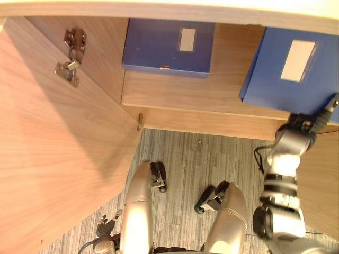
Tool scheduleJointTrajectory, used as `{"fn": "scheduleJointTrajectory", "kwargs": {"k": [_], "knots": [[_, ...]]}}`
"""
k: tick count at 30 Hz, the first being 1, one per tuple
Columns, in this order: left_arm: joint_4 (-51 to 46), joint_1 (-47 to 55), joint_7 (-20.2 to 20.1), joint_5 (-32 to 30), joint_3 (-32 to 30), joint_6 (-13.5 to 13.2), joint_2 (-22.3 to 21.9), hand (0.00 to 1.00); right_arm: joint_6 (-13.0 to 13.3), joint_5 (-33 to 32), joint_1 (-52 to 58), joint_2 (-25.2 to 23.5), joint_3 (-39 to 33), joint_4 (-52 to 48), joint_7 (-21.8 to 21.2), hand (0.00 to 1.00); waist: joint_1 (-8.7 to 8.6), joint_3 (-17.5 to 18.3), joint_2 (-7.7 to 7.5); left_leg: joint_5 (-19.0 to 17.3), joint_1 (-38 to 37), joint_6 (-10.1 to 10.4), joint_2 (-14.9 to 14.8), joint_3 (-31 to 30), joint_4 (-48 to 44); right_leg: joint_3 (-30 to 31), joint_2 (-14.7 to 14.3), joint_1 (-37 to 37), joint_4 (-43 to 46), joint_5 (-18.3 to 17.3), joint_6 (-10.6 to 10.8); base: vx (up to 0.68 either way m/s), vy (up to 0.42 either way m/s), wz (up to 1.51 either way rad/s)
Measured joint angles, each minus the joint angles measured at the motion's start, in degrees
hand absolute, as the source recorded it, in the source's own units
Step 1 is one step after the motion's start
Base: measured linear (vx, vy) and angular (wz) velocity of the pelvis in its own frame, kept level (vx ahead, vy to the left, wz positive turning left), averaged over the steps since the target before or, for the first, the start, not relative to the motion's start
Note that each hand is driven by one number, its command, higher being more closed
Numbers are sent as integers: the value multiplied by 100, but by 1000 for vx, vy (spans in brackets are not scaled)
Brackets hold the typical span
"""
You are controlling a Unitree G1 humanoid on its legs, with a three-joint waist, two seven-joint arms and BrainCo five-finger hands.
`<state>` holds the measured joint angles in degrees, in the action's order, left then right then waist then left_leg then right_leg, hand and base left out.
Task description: Walk over to the cabinet, pick up the folder, carry it to the office cabinet, place the folder inside the office cabinet, then close the office cabinet door
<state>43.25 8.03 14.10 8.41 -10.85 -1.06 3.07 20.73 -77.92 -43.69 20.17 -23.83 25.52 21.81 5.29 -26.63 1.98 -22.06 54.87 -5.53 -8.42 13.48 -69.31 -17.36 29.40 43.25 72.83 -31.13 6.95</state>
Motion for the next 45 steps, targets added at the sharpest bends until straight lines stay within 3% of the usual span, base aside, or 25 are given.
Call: {"fn": "scheduleJointTrajectory", "kwargs": {"k": [8,15,25,41,42,45], "knots": [[81,-11,-1,143,50,-54,-56,0,-714,-9,-1655,1167,-113,1885,250,100,105,-48,161,160,349,-41,193,-89,15,-135,209,231,144,-25,-12,11,12,15],[126,0,-1,163,92,-55,-64,0,-960,-14,-2447,1761,616,2741,347,100,142,-60,222,272,612,-31,225,-108,15,-129,267,497,257,-45,-49,12,-5,6],[125,-1,-2,166,188,-50,-46,0,-1101,-140,-2899,2023,1686,3289,491,100,144,-75,264,376,901,-16,195,-128,-37,-98,280,824,433,-85,-129,12,-12,1],[125,2,-2,285,174,-41,-47,0,-1007,-196,-3143,2032,1847,3284,497,100,141,-78,270,433,1040,4,181,-128,-86,-46,297,1006,568,-114,-185,30,-20,0],[125,2,-2,284,174,-41,-47,0,-992,-197,-3155,2032,1846,3278,497,0,140,-78,270,437,1040,4,183,-129,-82,-47,297,1005,568,-114,-185,40,-22,1],[122,1,-2,282,174,-41,-47,0,-930,-209,-3189,2031,1833,3265,497,0,142,-78,270,450,1040,4,186,-131,-68,-52,297,1005,562,-114,-185,40,-24,1]]}}
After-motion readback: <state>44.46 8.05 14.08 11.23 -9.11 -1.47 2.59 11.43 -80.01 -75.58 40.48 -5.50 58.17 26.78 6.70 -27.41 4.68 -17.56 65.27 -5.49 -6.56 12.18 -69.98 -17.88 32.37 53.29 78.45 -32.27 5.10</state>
